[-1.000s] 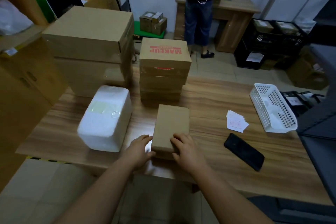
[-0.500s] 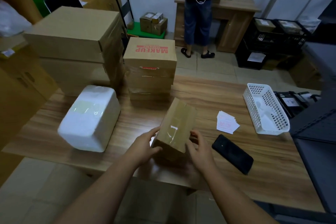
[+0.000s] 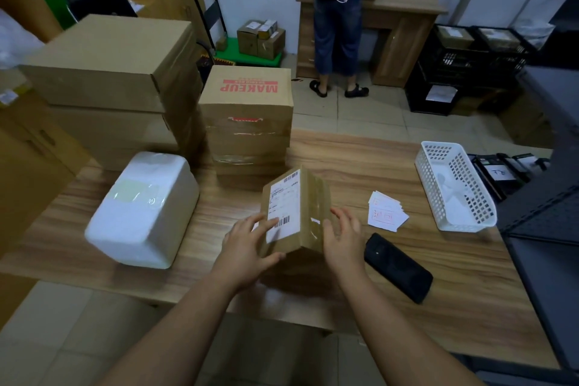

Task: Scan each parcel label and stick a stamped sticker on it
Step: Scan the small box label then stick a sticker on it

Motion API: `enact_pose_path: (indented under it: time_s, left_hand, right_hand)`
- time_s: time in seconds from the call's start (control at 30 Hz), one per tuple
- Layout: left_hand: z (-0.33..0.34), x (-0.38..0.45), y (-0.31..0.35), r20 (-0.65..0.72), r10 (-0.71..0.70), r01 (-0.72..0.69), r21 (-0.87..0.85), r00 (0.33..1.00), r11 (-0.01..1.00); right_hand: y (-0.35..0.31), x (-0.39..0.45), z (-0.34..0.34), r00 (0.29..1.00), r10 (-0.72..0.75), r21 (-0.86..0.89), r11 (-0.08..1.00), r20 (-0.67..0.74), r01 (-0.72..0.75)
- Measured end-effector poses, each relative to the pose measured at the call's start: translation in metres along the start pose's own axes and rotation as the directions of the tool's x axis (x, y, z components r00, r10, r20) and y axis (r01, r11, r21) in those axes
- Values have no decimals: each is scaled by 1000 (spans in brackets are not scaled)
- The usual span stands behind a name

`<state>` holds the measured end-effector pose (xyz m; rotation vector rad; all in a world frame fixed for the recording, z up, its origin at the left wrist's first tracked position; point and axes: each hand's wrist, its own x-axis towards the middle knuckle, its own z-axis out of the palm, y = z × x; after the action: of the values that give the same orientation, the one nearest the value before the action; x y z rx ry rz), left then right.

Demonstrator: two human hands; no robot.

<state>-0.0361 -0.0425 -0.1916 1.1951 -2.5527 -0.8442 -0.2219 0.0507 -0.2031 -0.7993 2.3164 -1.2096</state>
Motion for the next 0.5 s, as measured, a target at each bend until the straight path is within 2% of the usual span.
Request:
enact_pose_path:
  time_s: [0.23, 0.33, 0.43, 0.5]
  left_hand:
    - [22, 8, 18, 44, -20, 15, 103, 999, 995]
    - [28, 11, 20, 84, -70, 57, 146, 994, 988]
    - [32, 12, 21, 88, -101, 87, 145, 991, 986]
    - [35, 15, 23, 82, -122, 110, 143, 989, 984]
  right_hand:
    - [22, 6, -11, 941, 55, 25, 997, 335, -67]
    - [34, 5, -7, 925, 3, -8, 1000, 380, 0]
    - [39, 11, -11, 908, -10, 18, 1000, 418, 3]
    - [48, 17, -28, 912, -36, -38, 998, 409, 56]
